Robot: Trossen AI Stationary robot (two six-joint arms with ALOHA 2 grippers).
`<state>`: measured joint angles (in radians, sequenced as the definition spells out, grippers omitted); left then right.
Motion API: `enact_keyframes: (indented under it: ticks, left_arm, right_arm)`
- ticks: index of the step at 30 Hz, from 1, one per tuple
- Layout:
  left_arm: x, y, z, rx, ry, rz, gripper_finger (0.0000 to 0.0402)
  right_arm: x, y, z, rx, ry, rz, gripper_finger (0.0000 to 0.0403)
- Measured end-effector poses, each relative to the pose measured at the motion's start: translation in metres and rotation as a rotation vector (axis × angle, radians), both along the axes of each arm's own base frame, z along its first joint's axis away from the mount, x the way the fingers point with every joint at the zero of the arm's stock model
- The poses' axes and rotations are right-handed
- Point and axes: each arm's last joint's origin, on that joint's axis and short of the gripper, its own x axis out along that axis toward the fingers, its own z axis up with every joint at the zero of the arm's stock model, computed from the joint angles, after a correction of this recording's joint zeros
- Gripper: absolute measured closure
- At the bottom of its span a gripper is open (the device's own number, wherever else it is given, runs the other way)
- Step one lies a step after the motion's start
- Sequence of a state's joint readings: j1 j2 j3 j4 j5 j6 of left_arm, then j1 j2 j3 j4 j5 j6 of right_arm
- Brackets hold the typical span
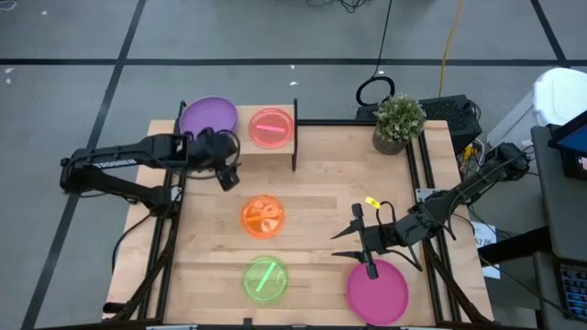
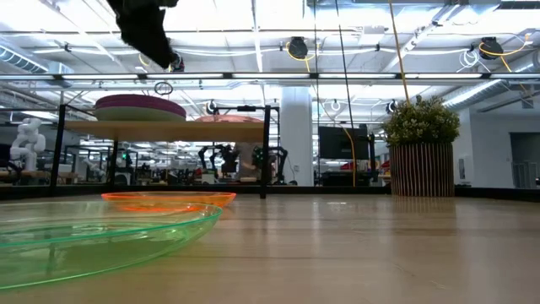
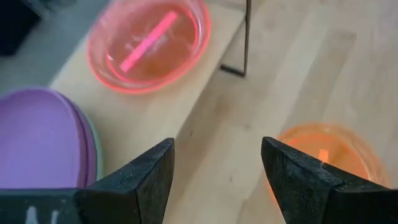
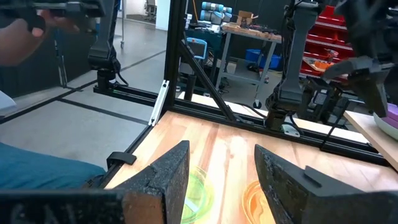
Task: Place and stack plates onto a shelf
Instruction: Stack the transparent green plate on top of the transparent pink plate on the shelf
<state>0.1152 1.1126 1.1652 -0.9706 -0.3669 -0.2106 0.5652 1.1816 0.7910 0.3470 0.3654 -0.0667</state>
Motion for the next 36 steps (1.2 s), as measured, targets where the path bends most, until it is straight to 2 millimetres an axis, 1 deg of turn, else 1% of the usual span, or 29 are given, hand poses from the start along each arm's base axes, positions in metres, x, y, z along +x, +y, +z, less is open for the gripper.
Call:
enact_keyframes:
  ticks: [6,12,21,27,30,33,36]
  left_arm:
    - [0.007,-0.022,0.007,0.157,-0.087,0.021,0.0156]
    - [0.012,-0.044,0.014,0.242,-0.178,-0.014,0.0156]
    - [0.011,-0.076,0.022,0.312,-0.28,-0.093,0.0156]
    - [0.007,-0.101,0.027,0.352,-0.335,-0.179,0.0156]
    - [0.008,-0.115,0.028,0.405,-0.349,-0.217,0.0156]
    - [0.01,-0.132,0.025,0.469,-0.341,-0.26,0.0156]
    - [0.015,-0.147,0.021,0.543,-0.336,-0.265,0.0156]
  right_arm:
    - [0.0,0.0,0.0,0.002,0.0,0.0,0.0238]
    - [0.0,0.0,0.0,-0.002,0.0,-0.002,0.0238]
    - [0.0,0.0,0.0,0.001,0.0,-0.005,0.0238]
    - [0.0,-0.001,0.0,0.017,0.002,-0.03,0.0238]
    - [0.0,-0.001,0.0,0.021,0.003,-0.038,0.0238]
    - [0.0,-0.001,0.0,0.024,0.003,-0.038,0.0238]
    - [0.0,-0.001,0.0,0.027,0.0,-0.038,0.0238]
